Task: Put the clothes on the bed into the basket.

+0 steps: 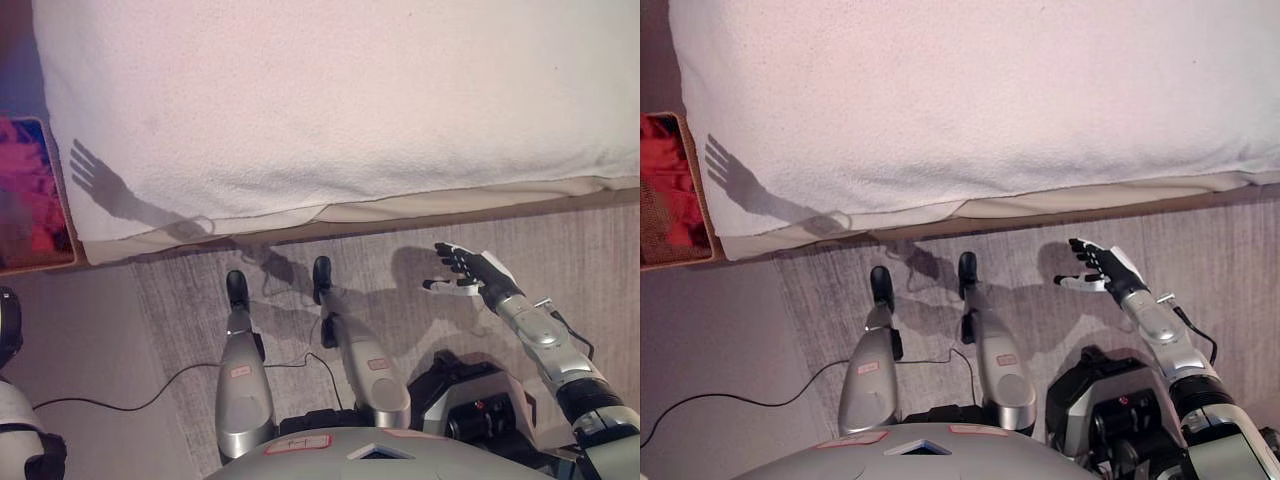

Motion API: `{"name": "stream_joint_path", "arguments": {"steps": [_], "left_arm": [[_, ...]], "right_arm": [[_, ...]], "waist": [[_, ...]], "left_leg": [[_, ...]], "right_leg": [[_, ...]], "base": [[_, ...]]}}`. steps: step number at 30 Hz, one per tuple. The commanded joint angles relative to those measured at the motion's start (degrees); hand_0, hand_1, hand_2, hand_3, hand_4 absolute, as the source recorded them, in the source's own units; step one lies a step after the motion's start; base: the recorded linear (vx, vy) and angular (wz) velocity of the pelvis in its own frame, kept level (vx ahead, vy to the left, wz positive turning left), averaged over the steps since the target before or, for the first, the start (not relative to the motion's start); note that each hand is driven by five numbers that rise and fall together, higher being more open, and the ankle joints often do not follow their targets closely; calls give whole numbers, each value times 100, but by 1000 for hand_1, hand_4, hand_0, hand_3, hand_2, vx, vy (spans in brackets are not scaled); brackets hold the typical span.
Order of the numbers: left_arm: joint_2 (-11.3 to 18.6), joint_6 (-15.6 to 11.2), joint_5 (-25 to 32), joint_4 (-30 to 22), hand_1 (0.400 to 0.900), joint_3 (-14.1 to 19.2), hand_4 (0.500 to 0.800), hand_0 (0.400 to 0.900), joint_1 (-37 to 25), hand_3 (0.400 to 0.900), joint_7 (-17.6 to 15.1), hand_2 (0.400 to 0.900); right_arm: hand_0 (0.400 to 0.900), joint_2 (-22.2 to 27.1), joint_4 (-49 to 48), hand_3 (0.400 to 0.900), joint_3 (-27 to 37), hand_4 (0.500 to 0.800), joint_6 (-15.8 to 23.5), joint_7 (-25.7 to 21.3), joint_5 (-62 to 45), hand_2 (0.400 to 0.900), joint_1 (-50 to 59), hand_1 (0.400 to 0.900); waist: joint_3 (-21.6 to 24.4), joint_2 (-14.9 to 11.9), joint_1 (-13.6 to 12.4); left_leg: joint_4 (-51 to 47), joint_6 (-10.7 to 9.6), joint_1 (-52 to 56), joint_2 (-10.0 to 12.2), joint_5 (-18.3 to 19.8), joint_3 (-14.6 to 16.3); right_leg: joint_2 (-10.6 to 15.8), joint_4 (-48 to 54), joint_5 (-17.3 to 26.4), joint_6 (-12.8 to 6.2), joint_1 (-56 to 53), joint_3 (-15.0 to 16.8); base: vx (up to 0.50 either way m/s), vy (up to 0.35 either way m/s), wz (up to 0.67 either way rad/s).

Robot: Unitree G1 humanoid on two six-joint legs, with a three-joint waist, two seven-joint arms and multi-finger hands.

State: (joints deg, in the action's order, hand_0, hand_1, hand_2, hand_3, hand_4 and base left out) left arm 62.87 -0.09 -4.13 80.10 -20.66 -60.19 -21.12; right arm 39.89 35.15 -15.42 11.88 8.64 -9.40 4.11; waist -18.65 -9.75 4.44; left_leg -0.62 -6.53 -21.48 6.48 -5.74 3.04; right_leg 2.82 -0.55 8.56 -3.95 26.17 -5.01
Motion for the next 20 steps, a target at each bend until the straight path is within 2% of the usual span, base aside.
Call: {"name": "stream_joint_path", "arguments": {"steps": [1,10,13,18,20], "left_arm": [[330,-105,2,22,900,-3,800,900,-158,900,-286,900],[-1,-274,313,-283,900,76,800,900,-72,900,-248,900],[-256,-393,651,-529,900,256,800,900,58,900,-192,900],[-686,-516,797,-983,900,235,800,900,171,900,-177,900],[-746,-519,773,-1095,900,212,800,900,195,900,-173,900]], "right_arm": [[900,519,-22,900,193,800,174,-57,-260,900,-472,900],[900,447,135,900,141,800,140,-81,-214,900,-422,900],[900,420,131,900,139,800,125,-90,-209,900,-432,900],[900,339,250,900,112,800,125,-147,-182,900,-376,900],[900,321,247,900,124,800,121,-160,-164,900,-381,900]], "waist": [[600,-128,36],[603,-123,11],[598,-108,-2],[573,-103,-15],[566,-115,-6]], "left_leg": [[670,16,-432,-5,247,-127],[675,8,-409,30,250,-164],[669,8,-407,20,250,-177],[681,13,-425,9,256,-201],[683,15,-422,14,256,-208]], "right_leg": [[641,256,683,-706,-129,-81],[622,232,645,-674,-156,-117],[611,233,633,-661,-167,-136],[608,225,628,-648,-173,-158],[603,227,629,-647,-177,-162]], "base": [[0,0,0],[0,-19,3],[-2,-10,3],[-4,-7,2],[0,0,0]]}}
